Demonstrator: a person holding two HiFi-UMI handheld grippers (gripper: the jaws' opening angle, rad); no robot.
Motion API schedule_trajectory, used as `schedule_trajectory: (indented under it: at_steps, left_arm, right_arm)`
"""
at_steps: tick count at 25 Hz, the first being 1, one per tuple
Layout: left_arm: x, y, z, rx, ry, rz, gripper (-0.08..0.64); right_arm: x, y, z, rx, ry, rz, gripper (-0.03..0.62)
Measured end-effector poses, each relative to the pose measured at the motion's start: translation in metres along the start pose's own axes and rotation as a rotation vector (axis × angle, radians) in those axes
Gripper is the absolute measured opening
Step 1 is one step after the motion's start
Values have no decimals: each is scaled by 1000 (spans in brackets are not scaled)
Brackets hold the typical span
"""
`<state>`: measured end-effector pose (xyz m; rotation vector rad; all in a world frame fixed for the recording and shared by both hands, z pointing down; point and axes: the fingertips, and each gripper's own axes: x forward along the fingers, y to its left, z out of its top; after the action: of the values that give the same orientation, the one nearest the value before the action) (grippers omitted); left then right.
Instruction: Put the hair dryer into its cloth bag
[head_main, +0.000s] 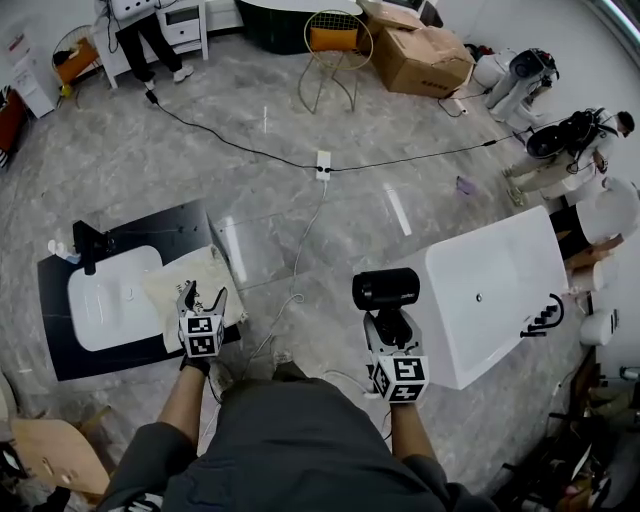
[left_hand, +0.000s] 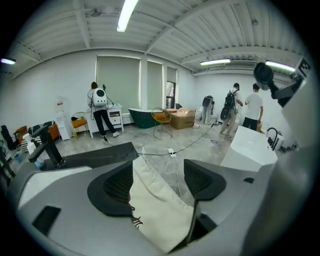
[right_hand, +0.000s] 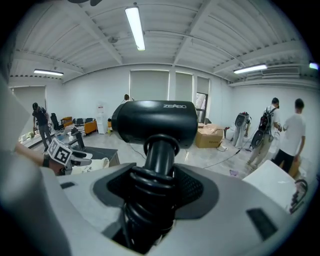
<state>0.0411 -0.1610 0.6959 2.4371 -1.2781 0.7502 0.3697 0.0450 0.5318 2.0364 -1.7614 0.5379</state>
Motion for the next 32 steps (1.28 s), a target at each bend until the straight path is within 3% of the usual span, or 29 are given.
schedule_trajectory:
  at_steps: [5,12,14,16,21,24,32]
  left_arm:
    - [46,-4,-62,22,157,3,311]
    - [82,-3,-114,32,330,69,256]
    - [86,-5,-114,76,330,72,248]
    - [86,-12,-112,117,322,62,197]
    - [81,-23,-110,142,305,28,86]
    - [77,-23,-106,98,292,2,32]
    - [42,-14,-80,-32,190,-48,34]
  right_arm:
    - [-10,-19,-8,8,15,-42,237]
    - [-16,-37,-18,15,41,-73,237]
    - [-14,-39,-19,10,45,-74,237]
    - [-13,-39,-18,5,47,-71,236]
    - [-4,-33,-11,-8,46,-48,238]
    - [3,-27,-8,-14,43,-26,236]
    - [18,-9,-2,-35,41,30,238]
